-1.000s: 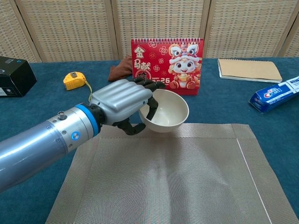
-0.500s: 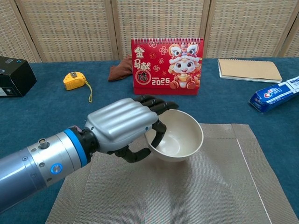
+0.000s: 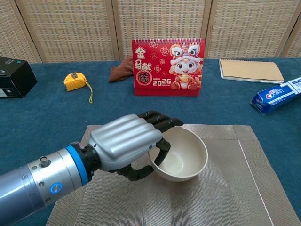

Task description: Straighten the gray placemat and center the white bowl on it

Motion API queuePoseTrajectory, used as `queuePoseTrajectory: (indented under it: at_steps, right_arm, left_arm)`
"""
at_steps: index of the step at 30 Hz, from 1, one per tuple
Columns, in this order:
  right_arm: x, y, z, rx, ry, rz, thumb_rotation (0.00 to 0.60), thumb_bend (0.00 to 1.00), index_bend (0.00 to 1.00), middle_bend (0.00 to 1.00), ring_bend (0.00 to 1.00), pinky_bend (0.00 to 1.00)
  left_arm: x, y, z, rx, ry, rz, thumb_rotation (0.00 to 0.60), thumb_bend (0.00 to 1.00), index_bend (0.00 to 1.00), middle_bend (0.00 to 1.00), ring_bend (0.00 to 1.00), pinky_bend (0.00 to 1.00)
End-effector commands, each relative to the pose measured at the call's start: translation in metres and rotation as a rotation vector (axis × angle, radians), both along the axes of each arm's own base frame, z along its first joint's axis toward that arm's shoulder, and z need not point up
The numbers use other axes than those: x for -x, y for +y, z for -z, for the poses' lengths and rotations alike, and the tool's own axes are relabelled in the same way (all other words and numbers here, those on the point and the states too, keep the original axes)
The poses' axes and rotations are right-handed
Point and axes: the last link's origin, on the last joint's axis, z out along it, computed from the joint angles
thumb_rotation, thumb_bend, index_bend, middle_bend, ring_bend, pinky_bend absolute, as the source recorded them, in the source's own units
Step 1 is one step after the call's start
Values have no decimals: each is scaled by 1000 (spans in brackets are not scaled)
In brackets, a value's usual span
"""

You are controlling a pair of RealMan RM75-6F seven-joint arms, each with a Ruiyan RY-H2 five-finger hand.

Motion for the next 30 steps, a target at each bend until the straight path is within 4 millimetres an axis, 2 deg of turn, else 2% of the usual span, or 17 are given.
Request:
queuePoseTrajectory:
  at_steps: [1,6,10,13,16,21,24,30]
  right_arm:
    - [0,0,0,-1,0,0,600,172,185,0,0,0]
    - [0,0,1,-4,3,0,600,172,185,0,0,0]
    - [-1,1,2,-5,8,1,600,171,184,0,0,0]
    - [0,1,3,-8,14,5,600,170,184,0,0,0]
    - [-1,1,4,-11,19,6,600,171,183,0,0,0]
    - [-1,2,5,-10,28,1,600,171,182,0,0,0]
    - [-2,2,6,-7,33,-2,600,170,179,0,0,0]
    - [-2,3,7,-8,39,-7,600,132,163,0,0,0]
  left_arm:
    - [1,-2,1,8,5,-3,600,553,664,0,0,0]
    - [5,-4,-4,14,7,-12,600,405,562,0,0,0]
    - [8,-4,-8,19,7,-23,600,280,376,0,0,0]
    - [12,-4,-12,22,6,-30,600,228,264,0,0,0]
    - [15,-5,-16,19,5,-32,600,206,195,0,0,0]
    - [18,-4,-25,10,-17,-51,600,199,163,0,0,0]
    - [21,-1,-40,-21,-54,-79,600,199,156,0,0,0]
    - [45,9,-87,-154,-87,-155,600,200,139,0,0,0]
